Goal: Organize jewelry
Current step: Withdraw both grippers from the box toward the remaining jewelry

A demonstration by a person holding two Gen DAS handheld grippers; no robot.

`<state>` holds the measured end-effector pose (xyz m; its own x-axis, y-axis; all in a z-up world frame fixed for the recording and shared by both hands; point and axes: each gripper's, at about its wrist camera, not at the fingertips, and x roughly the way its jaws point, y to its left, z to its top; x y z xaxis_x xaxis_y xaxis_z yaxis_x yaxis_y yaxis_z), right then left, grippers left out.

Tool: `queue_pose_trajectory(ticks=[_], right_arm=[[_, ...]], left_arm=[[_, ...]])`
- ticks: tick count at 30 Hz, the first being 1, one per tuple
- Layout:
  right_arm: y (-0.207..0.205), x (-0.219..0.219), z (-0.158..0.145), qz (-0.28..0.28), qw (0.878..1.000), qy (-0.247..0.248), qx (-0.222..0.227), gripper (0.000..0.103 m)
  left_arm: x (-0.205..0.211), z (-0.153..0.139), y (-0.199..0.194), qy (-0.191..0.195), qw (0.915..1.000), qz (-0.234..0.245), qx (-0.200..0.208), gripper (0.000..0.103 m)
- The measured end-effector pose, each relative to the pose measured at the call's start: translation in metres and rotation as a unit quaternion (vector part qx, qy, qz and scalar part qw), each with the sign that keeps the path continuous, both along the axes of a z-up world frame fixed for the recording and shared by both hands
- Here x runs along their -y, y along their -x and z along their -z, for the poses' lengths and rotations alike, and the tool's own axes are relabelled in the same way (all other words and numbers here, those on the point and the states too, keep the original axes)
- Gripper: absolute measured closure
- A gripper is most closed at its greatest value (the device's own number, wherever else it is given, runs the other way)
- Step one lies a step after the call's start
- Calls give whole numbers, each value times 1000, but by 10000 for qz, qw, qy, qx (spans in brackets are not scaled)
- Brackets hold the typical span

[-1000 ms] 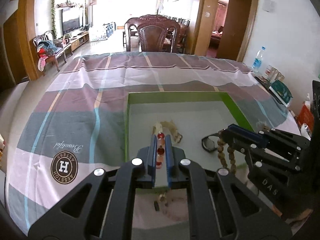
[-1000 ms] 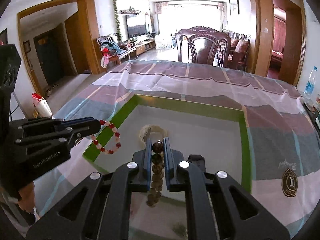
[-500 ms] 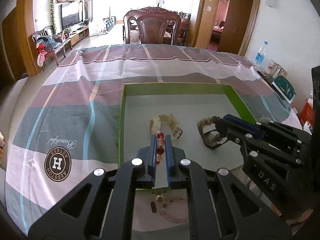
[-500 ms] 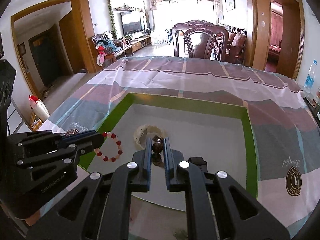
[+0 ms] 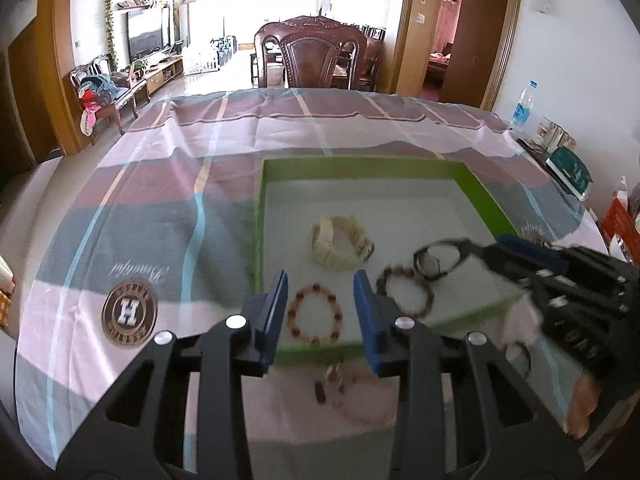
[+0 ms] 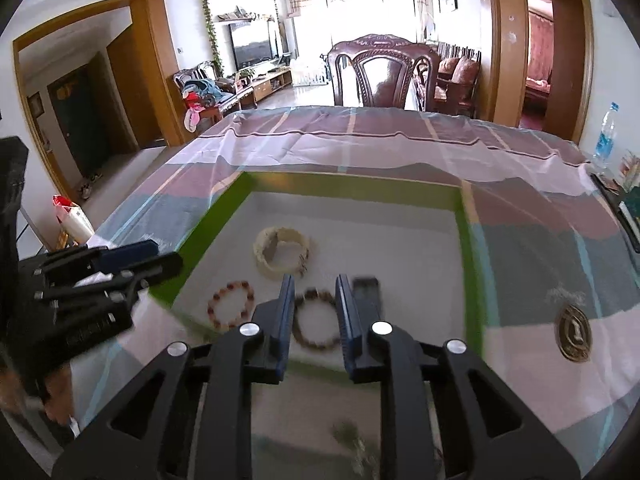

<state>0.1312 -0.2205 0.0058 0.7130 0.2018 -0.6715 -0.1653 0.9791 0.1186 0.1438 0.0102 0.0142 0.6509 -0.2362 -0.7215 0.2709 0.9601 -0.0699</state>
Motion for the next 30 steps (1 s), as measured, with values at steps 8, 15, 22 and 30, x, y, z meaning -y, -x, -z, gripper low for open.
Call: queue_pose_trajectory(ticks=[8, 15, 22, 30], right_arm=[[54, 25, 27, 9, 9991, 363, -228, 82], [41, 28, 70, 17, 9962, 283, -822, 82], [42, 2, 89, -362, 9925, 407, -1092, 82], [57, -12, 81, -562, 9931, 317, -983, 80]], left_arm=[[-17, 34, 34, 98, 9985, 38, -541, 71], [3, 62, 43, -183, 9960, 233, -842, 71], [3, 69, 43, -218, 9951, 190, -948, 71], [14, 77, 45, -250, 9927, 337, -1133, 70]])
